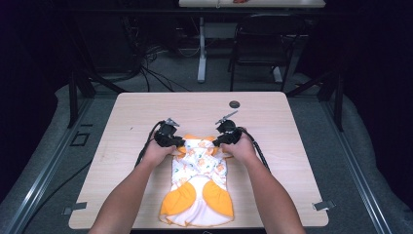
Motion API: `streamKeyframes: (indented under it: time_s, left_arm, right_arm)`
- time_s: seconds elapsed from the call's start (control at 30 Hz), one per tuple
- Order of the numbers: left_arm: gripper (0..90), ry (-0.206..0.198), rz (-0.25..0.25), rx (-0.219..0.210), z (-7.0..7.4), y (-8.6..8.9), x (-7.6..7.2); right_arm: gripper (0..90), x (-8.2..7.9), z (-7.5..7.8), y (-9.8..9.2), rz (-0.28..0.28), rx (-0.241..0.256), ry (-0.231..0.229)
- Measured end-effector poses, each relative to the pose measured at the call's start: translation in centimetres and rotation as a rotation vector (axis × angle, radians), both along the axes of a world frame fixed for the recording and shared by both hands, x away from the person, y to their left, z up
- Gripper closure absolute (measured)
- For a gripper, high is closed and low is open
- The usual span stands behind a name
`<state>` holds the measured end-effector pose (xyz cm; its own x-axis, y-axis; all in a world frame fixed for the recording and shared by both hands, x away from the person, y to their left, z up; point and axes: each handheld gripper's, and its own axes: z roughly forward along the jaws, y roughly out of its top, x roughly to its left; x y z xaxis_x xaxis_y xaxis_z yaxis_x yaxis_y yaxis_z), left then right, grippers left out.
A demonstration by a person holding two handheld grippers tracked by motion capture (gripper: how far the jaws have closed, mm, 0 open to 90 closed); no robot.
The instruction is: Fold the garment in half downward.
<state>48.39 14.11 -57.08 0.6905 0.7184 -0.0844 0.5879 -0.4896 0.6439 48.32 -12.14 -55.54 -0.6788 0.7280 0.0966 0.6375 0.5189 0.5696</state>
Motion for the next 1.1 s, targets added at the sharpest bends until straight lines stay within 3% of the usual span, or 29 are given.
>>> streamKeyframes:
  time_s: [0.23, 0.37, 0.47, 0.57, 0.7, 0.77, 0.93, 1.1]
  left_arm:
    - [76.2, 0.000, 0.001, -0.002, -0.01, -0.04, -0.01]
    - [77.5, 0.003, -0.004, -0.003, -0.01, -0.10, -0.04]
    - [78.2, 0.004, -0.005, -0.005, -0.01, -0.07, -0.03]
    - [78.9, 0.006, -0.004, -0.005, 0.00, -0.08, -0.04]
    - [82.0, 0.011, -0.002, -0.007, 0.01, -0.14, -0.05]
    - [82.6, 0.016, -0.001, -0.013, 0.01, -0.09, -0.02]
    - [85.4, 0.006, -0.009, 0.001, 0.16, -0.16, -0.11]
    - [86.9, 0.001, -0.010, 0.001, 0.38, -0.06, -0.17]
  right_arm:
    - [64.9, 0.07, 0.24, -0.24, -0.022, 0.021, -0.028]
    - [65.5, 0.08, -0.10, -0.07, -0.024, -0.013, -0.017]
    - [66.4, 0.02, -0.45, 0.21, 0.004, -0.077, -0.007]
    - [67.4, 0.06, -0.54, 0.23, -0.002, -0.064, 0.003]
    - [75.8, -0.08, -0.63, 0.35, 0.003, -0.043, 0.007]
    - [79.8, -0.13, -0.47, 0.45, 0.013, -0.067, 0.005]
    - [88.1, -0.26, -0.38, 0.49, 0.011, -0.062, -0.010]
    - [89.1, -0.40, 0.05, 0.41, 0.024, -0.062, -0.006]
